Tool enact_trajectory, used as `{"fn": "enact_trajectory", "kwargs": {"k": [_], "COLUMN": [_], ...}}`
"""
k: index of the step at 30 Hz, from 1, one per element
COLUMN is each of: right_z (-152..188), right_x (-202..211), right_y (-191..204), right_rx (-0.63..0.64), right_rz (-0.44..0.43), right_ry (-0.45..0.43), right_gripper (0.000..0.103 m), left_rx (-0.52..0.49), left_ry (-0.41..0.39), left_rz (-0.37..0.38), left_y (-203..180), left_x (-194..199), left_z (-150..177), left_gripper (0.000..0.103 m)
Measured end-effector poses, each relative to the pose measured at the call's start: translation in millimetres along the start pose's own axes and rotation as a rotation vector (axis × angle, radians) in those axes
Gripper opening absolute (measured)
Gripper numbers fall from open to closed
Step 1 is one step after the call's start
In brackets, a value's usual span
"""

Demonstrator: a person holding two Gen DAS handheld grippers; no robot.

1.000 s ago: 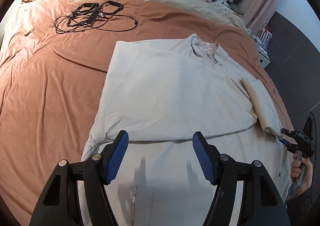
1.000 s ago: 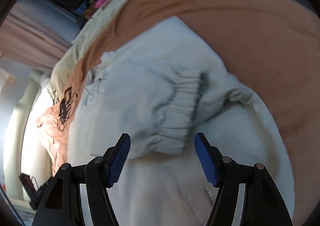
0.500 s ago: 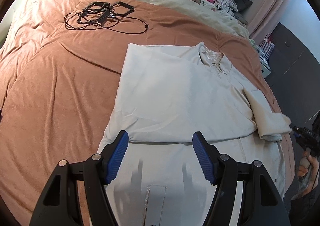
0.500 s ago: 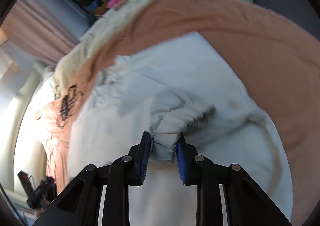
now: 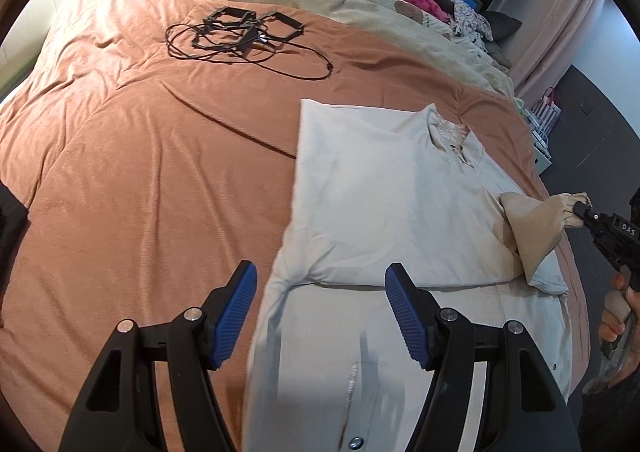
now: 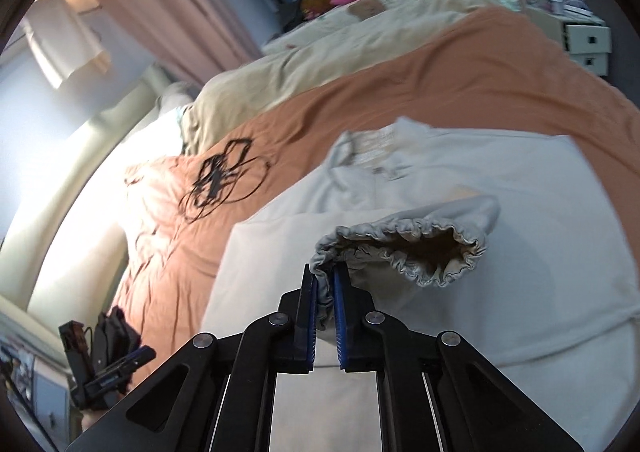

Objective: Fold large clothes

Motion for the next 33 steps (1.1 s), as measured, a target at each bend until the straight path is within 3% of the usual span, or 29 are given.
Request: {"fn": "enact_trajectory", "kwargs": {"k": [4,7,8,9,15,26,33], "right_z": [10,20,23,25,30,42,56], "right_x": [-35,-57,-59,-58,-38,26,60], "right_y": [28,42,44,42,3,-134,-207], "right_rx": [0.028,0.030,0.038,0.047,0.045,-0.054,-0.091], "right_rz": [-0.025,-0.075,-0.085,-0.073,0.026,0.271,0.460], "right_ry": [0.054,0.132,0.131,0.121,0.096,0.064,0.065], "right_gripper": [0.011,0.039,0.056,0.066,0.066,0.066,0.066], "left_rx": [0.015,0.007,0.002,-0.004,-0.040,-0.114,-0.169], "left_ry": [0.003,0.016,0.021,0.026,0.058,0.146,0.193], "left_rz": [-0.002,-0.003,-0.002,0.000,0.040,0.107,0.073], "left_y": [12,13,11,10,-22,-109,-157], "left_x": [2,0,-2,-3,-25,-85,-136], "left_z": [0,-2,-2,-3,-9,-24,-32], "left_gripper": [0.067,0.067,0.067,0.067,0.067,0.067,0.067]}}
Point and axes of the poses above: each gripper's, at about its wrist camera, not at the fingertips, and x roughly against the way its jaws point, y to its left, z to its underside, the point moved 3 cm from there along -x, roughly the way its jaws point, and after that the axes turned 9 degrees about y, right-handed, at the moved point
